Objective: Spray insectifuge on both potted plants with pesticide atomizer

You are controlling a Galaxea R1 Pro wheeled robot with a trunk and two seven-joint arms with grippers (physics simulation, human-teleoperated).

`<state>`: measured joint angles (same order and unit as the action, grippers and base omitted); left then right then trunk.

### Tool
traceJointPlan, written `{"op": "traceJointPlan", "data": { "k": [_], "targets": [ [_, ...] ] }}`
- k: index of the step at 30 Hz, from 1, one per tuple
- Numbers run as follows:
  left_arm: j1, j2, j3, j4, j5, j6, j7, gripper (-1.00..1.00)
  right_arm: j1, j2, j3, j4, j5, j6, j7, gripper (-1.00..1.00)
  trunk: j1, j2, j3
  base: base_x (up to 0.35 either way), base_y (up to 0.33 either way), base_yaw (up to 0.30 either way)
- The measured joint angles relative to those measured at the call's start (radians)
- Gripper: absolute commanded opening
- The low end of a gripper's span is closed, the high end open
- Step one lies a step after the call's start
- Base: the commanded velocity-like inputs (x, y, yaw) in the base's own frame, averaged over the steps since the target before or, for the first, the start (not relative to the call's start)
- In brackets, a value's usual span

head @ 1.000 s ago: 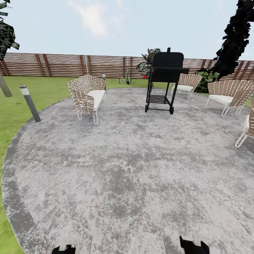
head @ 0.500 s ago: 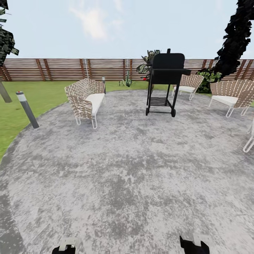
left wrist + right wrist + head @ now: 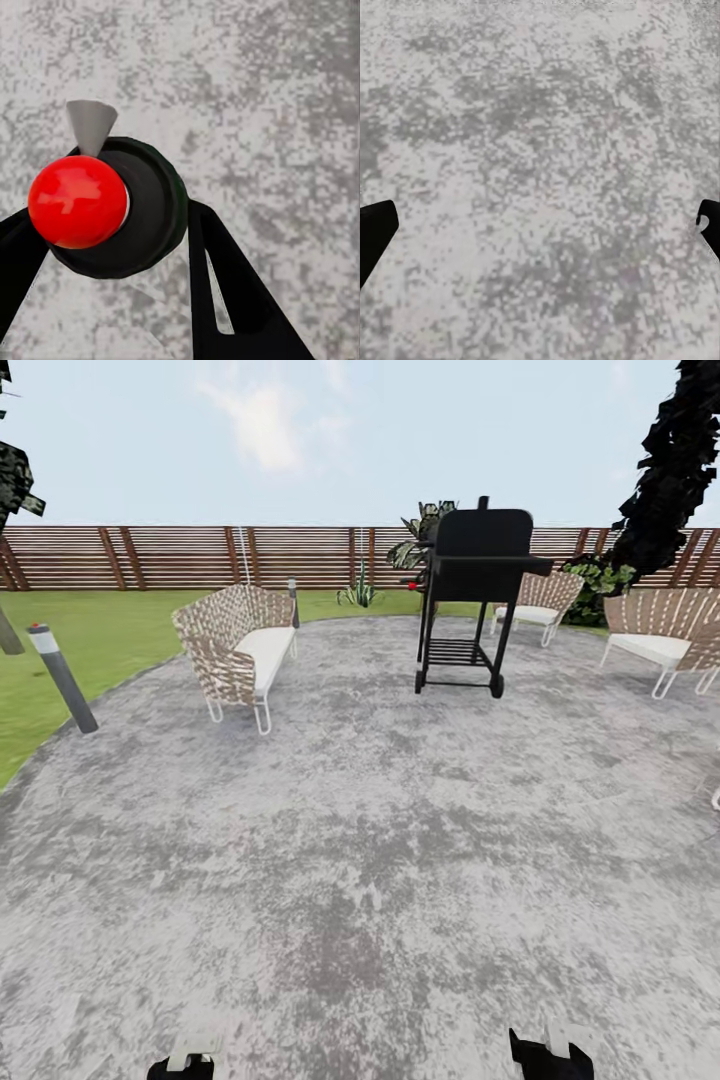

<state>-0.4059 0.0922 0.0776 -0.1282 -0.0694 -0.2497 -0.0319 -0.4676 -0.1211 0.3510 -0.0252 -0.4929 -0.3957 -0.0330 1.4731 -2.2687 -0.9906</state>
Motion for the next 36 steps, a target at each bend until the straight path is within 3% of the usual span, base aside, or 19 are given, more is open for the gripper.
{"op": "traceJointPlan", "data": {
  "k": [36],
  "targets": [
    [0.000,0.001,0.000,0.000,0.000,0.000,0.000,-1.00,0.000,0.000,0.000,0.000,0.000,0.000,0.000,1.00,0.000,0.000,0.000,0.336,0.000,0.000]
  ]
}}
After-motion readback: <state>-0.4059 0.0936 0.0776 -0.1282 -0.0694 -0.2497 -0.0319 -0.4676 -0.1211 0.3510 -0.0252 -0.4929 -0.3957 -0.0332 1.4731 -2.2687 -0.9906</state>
